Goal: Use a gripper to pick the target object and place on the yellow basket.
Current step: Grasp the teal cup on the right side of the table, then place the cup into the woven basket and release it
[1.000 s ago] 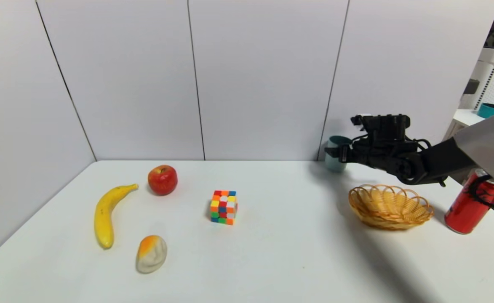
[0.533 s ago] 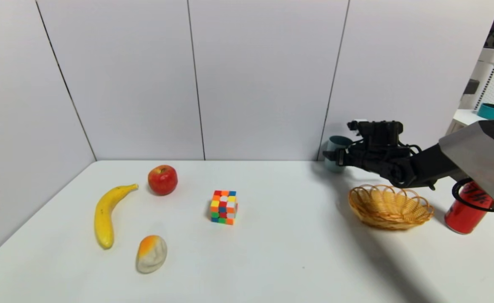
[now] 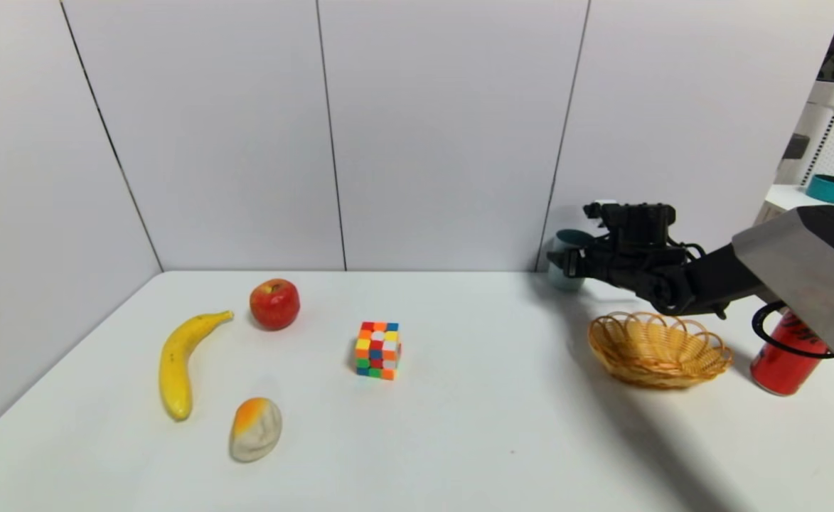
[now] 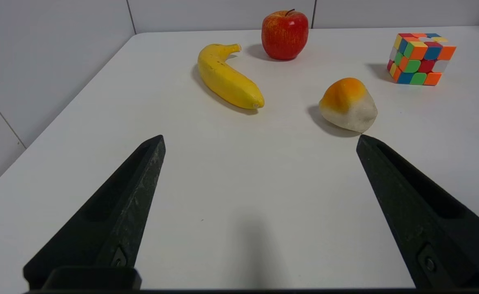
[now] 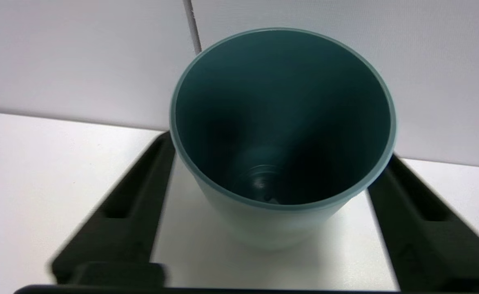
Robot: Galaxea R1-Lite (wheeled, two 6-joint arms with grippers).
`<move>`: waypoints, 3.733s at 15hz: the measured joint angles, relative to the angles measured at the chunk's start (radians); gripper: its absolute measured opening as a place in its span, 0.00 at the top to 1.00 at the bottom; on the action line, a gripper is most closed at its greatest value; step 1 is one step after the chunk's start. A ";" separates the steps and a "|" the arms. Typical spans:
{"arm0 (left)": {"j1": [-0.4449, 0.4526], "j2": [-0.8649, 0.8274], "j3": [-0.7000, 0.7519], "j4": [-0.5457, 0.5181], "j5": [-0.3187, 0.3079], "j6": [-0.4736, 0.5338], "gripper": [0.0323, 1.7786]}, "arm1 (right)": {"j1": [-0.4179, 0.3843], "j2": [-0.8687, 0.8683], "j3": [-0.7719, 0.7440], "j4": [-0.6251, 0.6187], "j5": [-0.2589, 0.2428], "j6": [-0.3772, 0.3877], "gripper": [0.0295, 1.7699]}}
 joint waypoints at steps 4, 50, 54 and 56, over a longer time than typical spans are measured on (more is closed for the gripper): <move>0.000 0.000 0.000 0.000 0.000 0.000 0.05 | 0.000 0.019 -0.019 -0.014 0.001 0.000 0.39; 0.000 0.000 0.000 0.000 0.000 0.000 0.05 | -0.152 -0.688 0.840 -0.016 0.207 -0.076 0.29; 0.000 0.000 0.000 0.000 0.000 0.000 0.05 | -0.159 -0.691 0.837 -0.016 0.202 -0.077 0.19; 0.000 0.000 0.000 0.000 0.000 0.000 0.05 | -0.162 -0.700 0.837 -0.016 0.199 -0.075 0.16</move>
